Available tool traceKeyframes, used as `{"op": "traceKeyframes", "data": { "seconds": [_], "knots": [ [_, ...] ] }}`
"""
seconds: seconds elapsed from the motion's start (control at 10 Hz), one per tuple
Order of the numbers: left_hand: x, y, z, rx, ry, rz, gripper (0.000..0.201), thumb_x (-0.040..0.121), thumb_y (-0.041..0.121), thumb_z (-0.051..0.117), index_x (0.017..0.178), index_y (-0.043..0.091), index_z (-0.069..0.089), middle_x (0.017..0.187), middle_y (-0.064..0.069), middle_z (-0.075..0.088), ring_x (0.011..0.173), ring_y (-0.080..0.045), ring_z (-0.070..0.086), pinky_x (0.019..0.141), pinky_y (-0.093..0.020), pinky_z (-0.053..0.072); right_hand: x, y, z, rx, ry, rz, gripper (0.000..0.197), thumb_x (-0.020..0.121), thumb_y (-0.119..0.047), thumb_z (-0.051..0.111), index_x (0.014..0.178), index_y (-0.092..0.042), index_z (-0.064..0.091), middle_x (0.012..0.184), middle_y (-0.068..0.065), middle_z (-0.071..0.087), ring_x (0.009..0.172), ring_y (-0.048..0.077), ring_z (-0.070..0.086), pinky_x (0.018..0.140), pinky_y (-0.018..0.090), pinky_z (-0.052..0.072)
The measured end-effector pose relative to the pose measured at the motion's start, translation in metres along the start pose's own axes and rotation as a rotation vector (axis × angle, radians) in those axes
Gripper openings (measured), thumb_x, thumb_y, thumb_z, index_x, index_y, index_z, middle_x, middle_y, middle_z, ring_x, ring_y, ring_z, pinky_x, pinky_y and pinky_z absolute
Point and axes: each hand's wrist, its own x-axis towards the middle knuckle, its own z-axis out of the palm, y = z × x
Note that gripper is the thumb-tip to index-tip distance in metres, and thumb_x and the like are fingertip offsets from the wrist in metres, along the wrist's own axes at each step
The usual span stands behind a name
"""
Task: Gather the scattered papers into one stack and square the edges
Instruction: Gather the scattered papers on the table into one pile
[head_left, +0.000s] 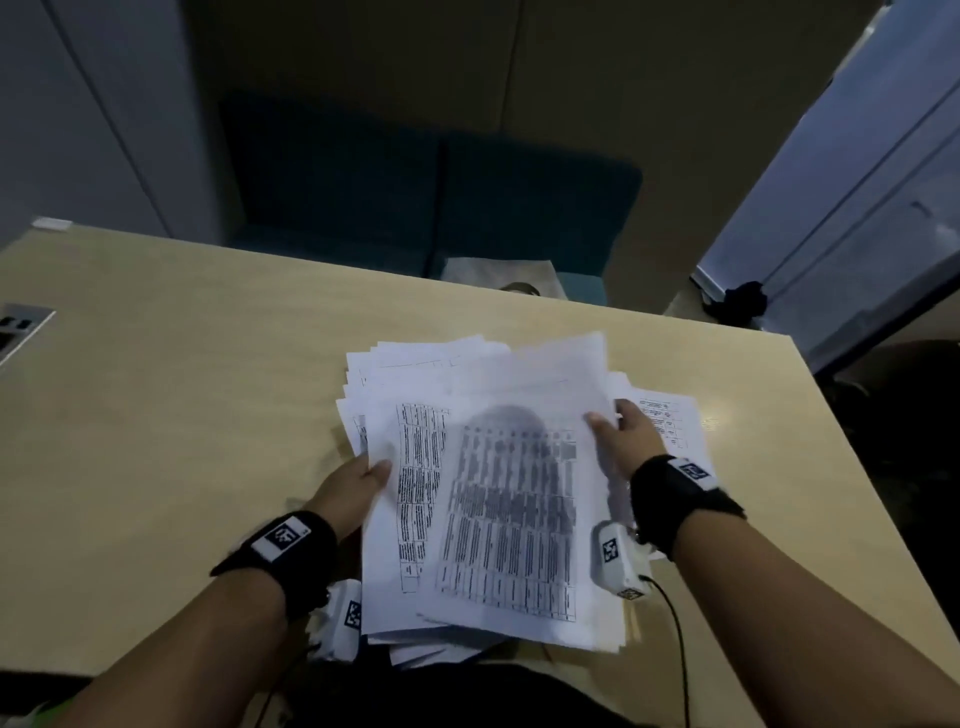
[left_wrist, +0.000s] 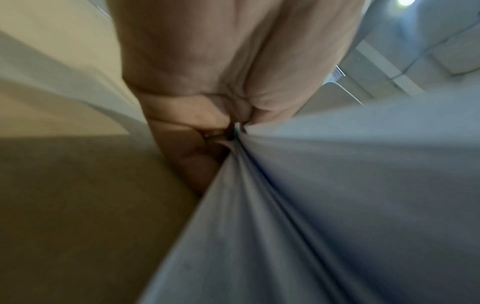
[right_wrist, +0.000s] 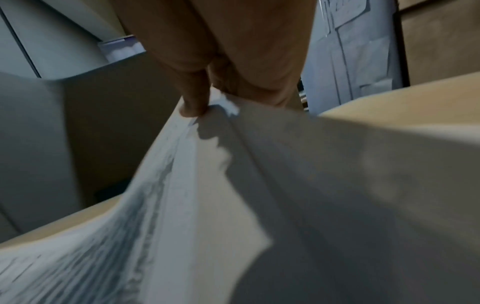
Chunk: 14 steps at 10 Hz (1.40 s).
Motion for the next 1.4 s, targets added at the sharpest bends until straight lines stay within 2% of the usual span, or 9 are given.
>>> {"op": "traceKeyframes", "data": {
  "seconds": [0.1,0.3,0.4,0.5,0.7,0.9,1.1,1.3,1.4],
  "knots": [
    [0.003,-0.008,0.0,-0.013,0.008,0.01,0.05,0.103,0.035,0.047,0.148,0.014,0.04,0.151,-0.004,0.045,0.138,-0.022,0.043,0.117,-0.041,0.03,-0.002,0.002,0.027,-0.171,-0.178,0.037,0.051,0.087,-0.017,0.068,0.13,-0.007,0.043,0.116,0.013,0.059,0.098,0.027,0.059,0.081,0.03,0.046],
    [-0.001,-0.007,0.01,0.008,0.063,0.048,0.09,0.095,0.039,0.058,0.155,0.017,-0.006,0.165,-0.008,0.009,0.149,-0.027,0.02,0.117,-0.037,0.022,0.001,0.0,0.067,-0.194,-0.141,-0.032,0.055,0.086,0.002,0.048,0.137,-0.017,0.042,0.108,0.009,0.065,0.085,0.024,0.062,0.064,0.024,0.048],
    [-0.005,-0.017,0.014,-0.004,0.107,0.032,0.121,0.085,0.022,0.076,0.153,0.025,-0.024,0.165,-0.002,-0.009,0.152,-0.025,0.004,0.119,-0.04,0.011,0.004,-0.003,0.076,-0.145,-0.186,-0.05,0.045,0.09,-0.007,0.058,0.132,-0.017,0.047,0.104,0.006,0.065,0.09,0.024,0.063,0.083,0.037,0.054],
    [0.003,-0.033,0.012,-0.127,0.162,-0.005,0.138,0.066,0.026,0.092,0.155,0.029,-0.014,0.164,-0.003,0.013,0.15,-0.028,0.019,0.12,-0.043,0.016,0.014,0.006,0.06,-0.09,-0.036,-0.003,0.056,0.084,-0.021,0.071,0.134,-0.013,0.046,0.122,0.01,0.059,0.111,0.025,0.057,0.099,0.037,0.045],
    [0.013,-0.047,-0.012,-0.227,0.17,0.032,0.058,0.08,0.0,0.077,0.13,0.014,0.05,0.126,-0.008,0.063,0.118,-0.032,0.059,0.105,-0.049,0.044,0.02,0.057,-0.04,-0.439,0.404,0.506,0.113,0.047,-0.059,0.087,0.134,-0.01,0.035,0.133,0.022,0.042,0.128,0.038,0.04,0.102,0.053,0.04],
    [0.01,-0.05,-0.024,-0.242,0.173,0.012,0.043,0.089,0.004,0.07,0.127,0.005,0.05,0.129,-0.006,0.057,0.117,-0.026,0.055,0.102,-0.04,0.04,0.043,0.1,-0.05,-0.456,0.206,0.624,0.136,-0.006,-0.075,0.077,0.11,-0.007,0.061,0.098,0.017,0.066,0.083,0.03,0.064,0.078,0.05,0.056],
    [0.003,-0.048,-0.019,-0.295,0.171,0.027,0.045,0.087,0.007,0.072,0.129,0.007,0.056,0.123,-0.008,0.066,0.113,-0.029,0.063,0.102,-0.046,0.045,0.01,0.06,-0.023,-0.475,0.231,0.578,0.101,0.04,-0.06,0.089,0.119,-0.008,0.053,0.132,0.015,0.036,0.127,0.038,0.033,0.098,0.052,0.043],
    [0.009,-0.05,-0.022,-0.359,0.141,0.008,0.033,0.081,0.002,0.076,0.111,0.002,0.063,0.11,-0.013,0.072,0.106,-0.032,0.067,0.096,-0.045,0.049,0.001,0.077,-0.026,0.115,0.212,0.439,0.071,0.061,-0.016,0.09,0.119,-0.001,0.052,0.11,0.011,0.062,0.094,0.031,0.062,0.068,0.029,0.05],
    [0.01,-0.049,-0.023,-0.421,0.12,0.003,0.032,0.081,-0.006,0.073,0.11,0.005,0.064,0.111,-0.011,0.071,0.106,-0.029,0.067,0.1,-0.044,0.046,-0.01,0.084,-0.023,0.353,0.202,0.415,0.046,0.07,-0.007,0.083,0.111,0.0,0.064,0.101,0.014,0.068,0.087,0.029,0.066,0.08,0.038,0.055]
  ]
}}
